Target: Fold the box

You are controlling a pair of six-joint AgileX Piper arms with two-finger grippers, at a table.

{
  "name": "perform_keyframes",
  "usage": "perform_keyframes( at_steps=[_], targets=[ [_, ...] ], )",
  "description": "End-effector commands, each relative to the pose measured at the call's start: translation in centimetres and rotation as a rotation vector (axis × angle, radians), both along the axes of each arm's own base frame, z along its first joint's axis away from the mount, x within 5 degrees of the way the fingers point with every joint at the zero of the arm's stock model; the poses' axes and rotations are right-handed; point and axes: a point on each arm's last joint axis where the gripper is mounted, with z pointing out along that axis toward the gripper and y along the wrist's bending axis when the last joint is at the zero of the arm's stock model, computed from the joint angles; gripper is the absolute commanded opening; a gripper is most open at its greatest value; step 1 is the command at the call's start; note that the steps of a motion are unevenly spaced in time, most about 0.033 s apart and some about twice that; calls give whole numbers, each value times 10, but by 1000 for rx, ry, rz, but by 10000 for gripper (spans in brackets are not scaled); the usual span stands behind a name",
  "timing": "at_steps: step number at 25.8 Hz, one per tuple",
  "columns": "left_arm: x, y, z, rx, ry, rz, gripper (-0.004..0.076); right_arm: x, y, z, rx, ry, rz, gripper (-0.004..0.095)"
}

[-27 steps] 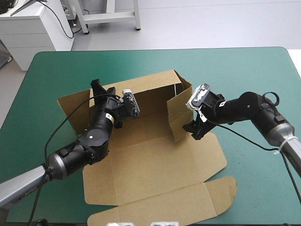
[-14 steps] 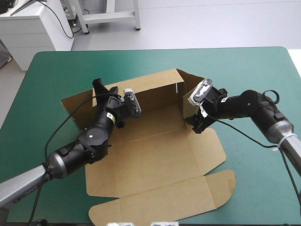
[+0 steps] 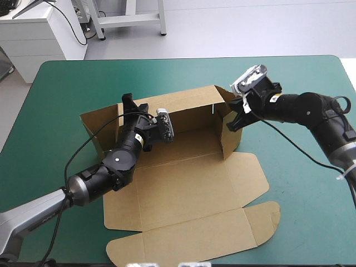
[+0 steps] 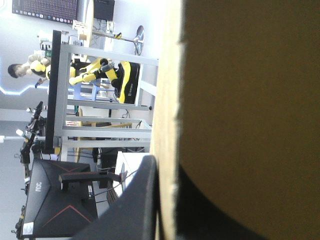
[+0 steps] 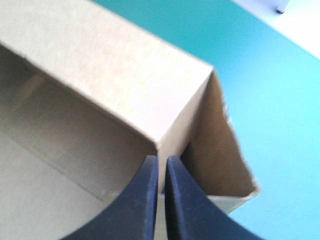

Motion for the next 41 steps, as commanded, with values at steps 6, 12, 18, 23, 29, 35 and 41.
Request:
perform_keyframes(
  at_steps=[6,12,18,23,29,35,41],
  targets=[
    [-3,-9,16,-25,-50,-112,-8,22,-16,72,75,-139,-283,-6],
    [0,2,17,-38,-65,20,-8,73,-11,36,0,92,-339,-6],
    [0,6,18,-34,-71,64,-8,96,-6,5,20,192,-330,-21],
    [0,6,16,-47,-49,77,-7,97,-17,-7,-4,294,-283,-21],
    [2,4,11,-31,-43,75,-7,92,-35,-21,123,404,-121,-21],
    [4,2,7,-18,-37,68,-7,81,-32,-44,142,398,10,-17],
    [4,1,7,-16,-37,68,-7,70,-32,-56,136,331,9,-11]
  ],
)
